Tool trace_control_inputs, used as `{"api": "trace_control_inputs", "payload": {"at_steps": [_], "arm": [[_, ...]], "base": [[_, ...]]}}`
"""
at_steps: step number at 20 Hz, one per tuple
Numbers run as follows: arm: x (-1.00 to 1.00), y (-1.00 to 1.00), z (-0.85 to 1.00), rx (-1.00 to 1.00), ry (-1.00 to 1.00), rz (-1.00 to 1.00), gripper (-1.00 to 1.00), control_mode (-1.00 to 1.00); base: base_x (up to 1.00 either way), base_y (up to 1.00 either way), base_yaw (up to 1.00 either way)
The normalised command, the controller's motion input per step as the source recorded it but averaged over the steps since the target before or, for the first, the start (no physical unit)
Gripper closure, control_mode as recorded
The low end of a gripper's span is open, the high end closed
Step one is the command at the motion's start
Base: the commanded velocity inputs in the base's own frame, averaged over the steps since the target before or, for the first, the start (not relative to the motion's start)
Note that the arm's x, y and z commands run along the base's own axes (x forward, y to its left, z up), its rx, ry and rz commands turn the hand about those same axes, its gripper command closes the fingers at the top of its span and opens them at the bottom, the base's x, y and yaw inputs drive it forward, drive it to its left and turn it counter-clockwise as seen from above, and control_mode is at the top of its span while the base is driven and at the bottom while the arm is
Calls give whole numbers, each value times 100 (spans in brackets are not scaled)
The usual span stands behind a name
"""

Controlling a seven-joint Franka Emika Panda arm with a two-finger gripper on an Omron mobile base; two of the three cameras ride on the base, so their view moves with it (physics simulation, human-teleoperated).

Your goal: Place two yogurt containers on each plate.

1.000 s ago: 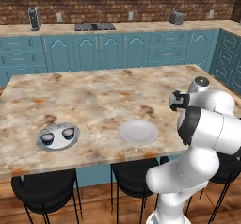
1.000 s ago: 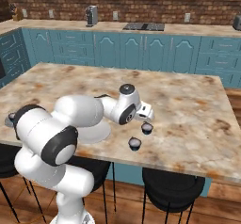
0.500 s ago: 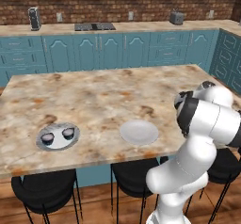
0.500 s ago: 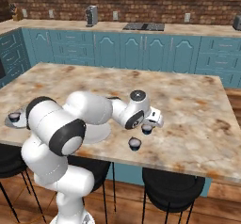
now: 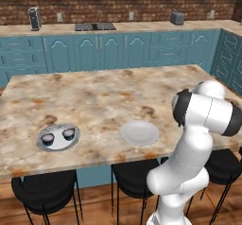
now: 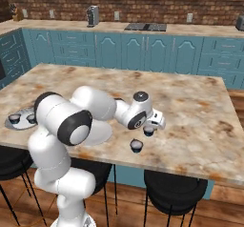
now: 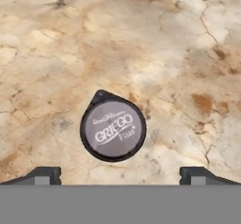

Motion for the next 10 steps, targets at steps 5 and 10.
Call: {"api": "trace_control_inputs", "payload": {"at_steps": [5, 10], "arm": [[8, 0, -29, 0, 6, 0, -100, -100], [21, 0, -22, 0, 2, 0, -100, -100]], "base": [[0, 0, 0], [0, 0, 0]]}}
